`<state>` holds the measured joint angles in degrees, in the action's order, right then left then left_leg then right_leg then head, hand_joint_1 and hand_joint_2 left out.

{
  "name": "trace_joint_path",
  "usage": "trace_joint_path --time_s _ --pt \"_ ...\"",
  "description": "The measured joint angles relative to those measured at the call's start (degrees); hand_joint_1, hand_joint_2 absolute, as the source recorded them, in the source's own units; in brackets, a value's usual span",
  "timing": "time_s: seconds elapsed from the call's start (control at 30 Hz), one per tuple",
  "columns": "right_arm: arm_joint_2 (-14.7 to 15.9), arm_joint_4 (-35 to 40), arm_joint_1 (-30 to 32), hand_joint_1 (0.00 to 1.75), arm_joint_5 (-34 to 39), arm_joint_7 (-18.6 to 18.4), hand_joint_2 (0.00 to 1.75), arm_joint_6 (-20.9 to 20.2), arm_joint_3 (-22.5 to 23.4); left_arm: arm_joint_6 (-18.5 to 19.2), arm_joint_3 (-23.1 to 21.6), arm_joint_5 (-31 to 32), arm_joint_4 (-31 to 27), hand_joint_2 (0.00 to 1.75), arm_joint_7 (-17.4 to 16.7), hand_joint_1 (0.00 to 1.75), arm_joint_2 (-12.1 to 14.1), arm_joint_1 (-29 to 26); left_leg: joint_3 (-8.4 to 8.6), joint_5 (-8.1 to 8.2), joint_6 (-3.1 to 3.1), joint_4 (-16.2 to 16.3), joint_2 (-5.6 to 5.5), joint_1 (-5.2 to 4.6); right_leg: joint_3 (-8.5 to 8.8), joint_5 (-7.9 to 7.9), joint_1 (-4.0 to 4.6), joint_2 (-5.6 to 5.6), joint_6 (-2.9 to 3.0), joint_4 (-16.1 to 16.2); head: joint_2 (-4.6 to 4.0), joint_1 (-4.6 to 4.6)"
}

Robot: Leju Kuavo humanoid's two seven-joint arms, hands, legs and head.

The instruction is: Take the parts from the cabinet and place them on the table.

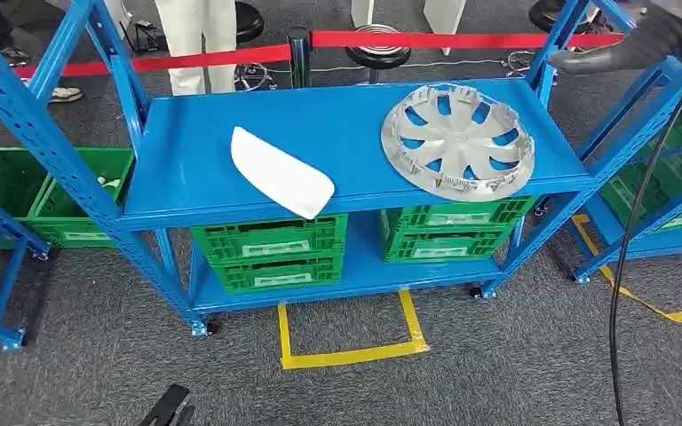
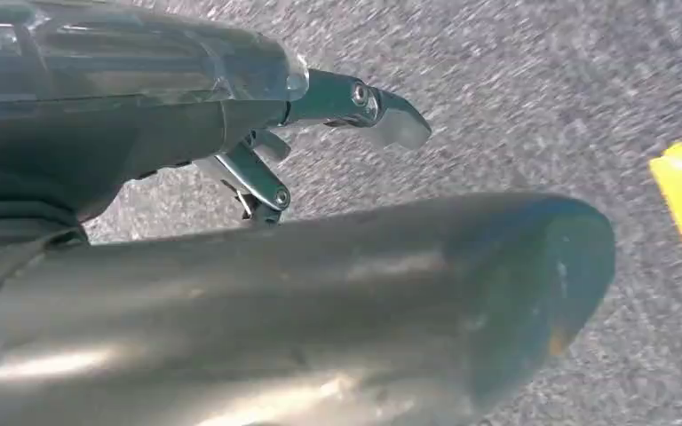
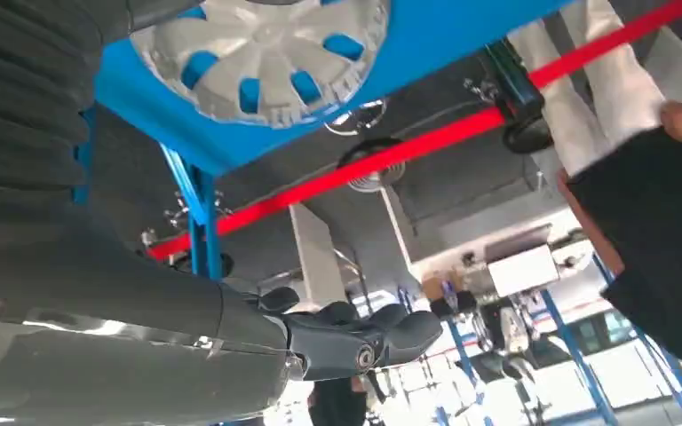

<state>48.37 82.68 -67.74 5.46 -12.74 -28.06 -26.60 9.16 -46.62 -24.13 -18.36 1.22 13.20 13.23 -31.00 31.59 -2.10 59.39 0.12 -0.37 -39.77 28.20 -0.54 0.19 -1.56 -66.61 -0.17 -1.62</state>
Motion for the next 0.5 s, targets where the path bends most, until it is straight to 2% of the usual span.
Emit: trace_joint_path --time_s 0.03,0.07,0.1,0.13,0.17,0.2,0.23,0.27,0.3,0.37,0.4,0.43,0.47,0.5 --pt "0.00 0.00 -0.27 0.00 0.02 -0.20 1.75 0.00 0.00 0.09 0.02 0.00 0.00 0.00 0.00 0.00 -0.04 0.07 0.79 0.60 0.03 -0.04 0.07 -0.09 1.24 -4.03 0.44 0.01 0.89 4.99 0.00 0.00" --pt "-0.09 0.00 -0.25 0.00 0.07 -0.37 1.75 0.02 0.00 0.18 0.02 0.00 0.00 0.00 0.00 0.00 -0.35 0.06 1.22 0.92 0.16 -0.21 0.18 -0.12 1.30 -3.33 0.75 -0.02 1.50 5.24 -0.02 0.54" --pt "-0.22 0.00 -0.54 0.00 0.09 -0.74 1.75 -0.09 -0.11 0.15 0.04 0.04 0.02 0.00 -0.15 0.00 -0.41 0.17 0.88 1.12 0.50 -0.37 0.34 -0.06 1.70 -2.04 0.93 -0.04 1.71 6.85 0.00 0.55" --pt "-0.35 0.11 -0.69 0.00 0.15 -0.96 1.75 -0.07 0.00 0.13 0.06 0.04 0.00 0.00 -0.46 0.00 -0.37 0.27 0.96 1.49 0.97 -0.51 0.60 -0.04 2.06 -2.94 0.99 -0.05 1.42 7.37 0.00 0.31" --pt "-0.37 0.15 -0.82 0.00 0.30 -1.22 1.75 -0.04 0.07 0.18 0.04 0.06 0.00 0.00 -0.46 0.00 -0.42 0.26 1.51 0.95 1.30 -0.18 0.83 -0.13 2.40 -2.70 0.98 0.09 1.63 8.13 0.00 0.35" --pt "-0.42 0.22 -0.91 0.00 0.44 -1.38 1.75 -0.04 0.07 0.17 0.07 0.07 0.00 0.00 -0.44 0.00 -0.42 0.35 1.95 0.76 1.76 -0.39 0.75 -0.29 3.43 -2.68 0.59 0.00 1.79 8.85 0.00 0.46" --pt "-0.46 0.31 -1.10 0.00 0.48 -1.62 1.75 -0.04 0.02 0.17 0.09 0.11 0.00 0.00 -0.44 0.00 -0.44 0.36 2.00 1.25 1.92 0.20 0.55 -0.18 4.61 -2.86 0.31 -0.09 1.86 9.63 0.00 0.37" --pt "-0.48 0.33 -1.44 0.00 0.52 -1.66 1.75 0.02 0.04 0.20 0.11 0.13 -0.02 0.00 -0.41 0.00 -0.52 0.48 1.19 1.76 2.15 2.29 0.02 -0.15 5.41 -2.69 0.17 -0.12 2.11 10.09 -0.02 0.70" --pt "-0.54 0.35 -1.69 0.00 0.55 -1.66 1.75 0.02 0.02 0.20 0.15 0.13 -0.02 0.00 -0.44 0.00 -0.52 0.68 -1.31 3.13 2.50 6.40 -0.32 0.00 5.86 -2.52 0.12 -0.15 2.25 10.29 0.00 1.02" --pt "-0.61 0.35 -1.26 0.00 0.52 -1.46 1.75 -0.02 0.00 0.15 0.24 0.31 0.02 0.00 -0.50 0.00 -0.41 0.57 -7.15 6.55 3.18 14.27 -0.33 0.45 6.42 -1.82 0.06 -0.13 2.13 10.37 0.00 1.51" --pt "-0.55 0.33 -0.87 0.00 0.52 -1.11 1.75 -0.02 0.00 0.17 0.31 0.39 0.04 0.00 -0.37 0.00 -0.39 0.33 -9.25 6.91 3.46 16.06 -0.32 0.62 6.82 -1.42 0.00 -0.11 2.01 10.34 0.00 1.64" --pt "-0.52 0.33 -0.47 0.00 0.50 -0.79 1.75 -0.02 0.00 0.18 0.35 0.48 0.09 0.00 -0.16 0.00 -0.35 0.04 -10.02 5.60 3.65 15.35 -0.28 0.81 7.35 -0.98 -0.08 -0.08 1.86 10.34 0.00 1.68" --pt "-0.48 0.31 -0.20 0.00 0.48 -0.44 1.75 -0.02 0.00 0.20 0.37 0.57 0.09 0.00 0.04 0.00 -0.26 -0.21 -9.67 2.71 3.82 12.49 -0.21 0.95 8.07 -0.42 -0.22 -0.09 1.61 10.28 0.00 1.73" --pt "-0.39 0.31 -0.15 0.00 0.48 -0.33 1.75 -0.02 0.02 0.18 0.39 0.59 0.11 0.00 0.15 0.00 -0.22 -0.32 -8.36 -1.10 3.84 7.96 -0.15 1.03 8.85 0.22 -0.43 -0.13 1.29 10.17 0.00 1.77"
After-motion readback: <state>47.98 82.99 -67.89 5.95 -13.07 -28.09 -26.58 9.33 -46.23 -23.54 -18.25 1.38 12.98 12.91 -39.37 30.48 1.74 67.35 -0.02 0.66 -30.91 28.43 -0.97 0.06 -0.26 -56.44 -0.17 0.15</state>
